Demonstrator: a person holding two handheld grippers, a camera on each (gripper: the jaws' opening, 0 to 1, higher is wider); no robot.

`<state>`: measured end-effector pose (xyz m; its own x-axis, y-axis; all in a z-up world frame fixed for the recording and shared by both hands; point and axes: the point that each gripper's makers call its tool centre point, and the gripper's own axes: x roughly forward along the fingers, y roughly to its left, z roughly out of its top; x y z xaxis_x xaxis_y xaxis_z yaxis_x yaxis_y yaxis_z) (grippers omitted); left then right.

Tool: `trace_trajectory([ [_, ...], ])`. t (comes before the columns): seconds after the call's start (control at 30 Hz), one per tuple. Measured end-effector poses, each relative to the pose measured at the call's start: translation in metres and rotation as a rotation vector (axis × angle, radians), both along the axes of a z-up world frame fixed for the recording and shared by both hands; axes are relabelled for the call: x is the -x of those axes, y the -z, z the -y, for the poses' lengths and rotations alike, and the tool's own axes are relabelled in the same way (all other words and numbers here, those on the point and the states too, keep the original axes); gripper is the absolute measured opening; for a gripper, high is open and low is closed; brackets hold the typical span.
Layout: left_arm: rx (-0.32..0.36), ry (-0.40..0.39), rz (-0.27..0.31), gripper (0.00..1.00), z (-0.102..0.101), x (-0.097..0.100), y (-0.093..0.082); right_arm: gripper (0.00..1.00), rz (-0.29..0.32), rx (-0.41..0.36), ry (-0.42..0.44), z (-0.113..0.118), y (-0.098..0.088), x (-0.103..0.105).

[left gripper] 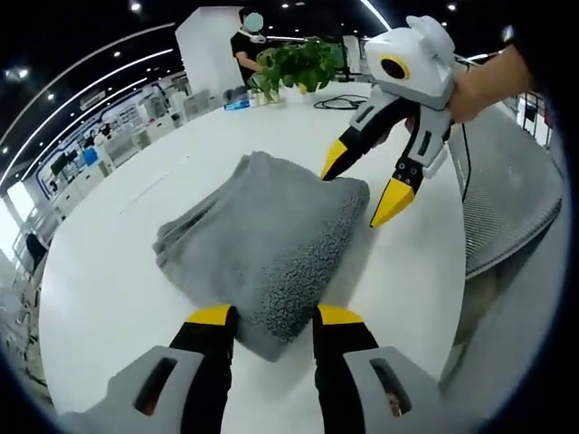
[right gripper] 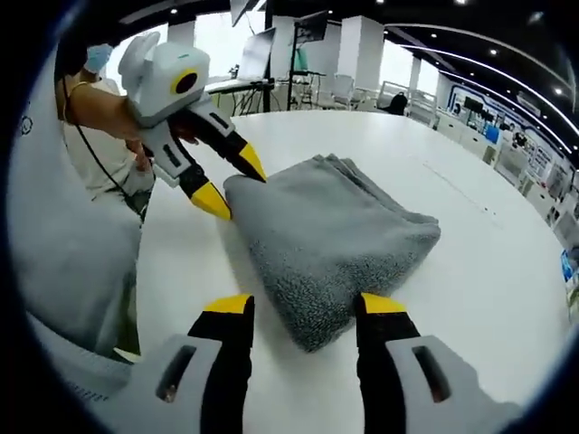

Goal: Fold the towel on the table until its edges align and the towel forms a compact rectangular stack.

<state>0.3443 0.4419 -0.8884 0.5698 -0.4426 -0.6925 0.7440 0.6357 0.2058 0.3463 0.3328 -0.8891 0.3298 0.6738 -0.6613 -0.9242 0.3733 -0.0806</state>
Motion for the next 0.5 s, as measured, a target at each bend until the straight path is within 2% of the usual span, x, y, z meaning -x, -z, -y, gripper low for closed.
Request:
trace_trajectory([
  [0.17,-0.018,0.005,0.01,0.35,0.0,-0.003,0.002,0.38,0.012,0.008,0.013,0.003,0.003,-0.006],
  [0.5,-0.014,0.012,0.011,0.33,-0.001,-0.018,0.002,0.36,0.0,-0.014,0.052,0.004,0.002,-0.018],
])
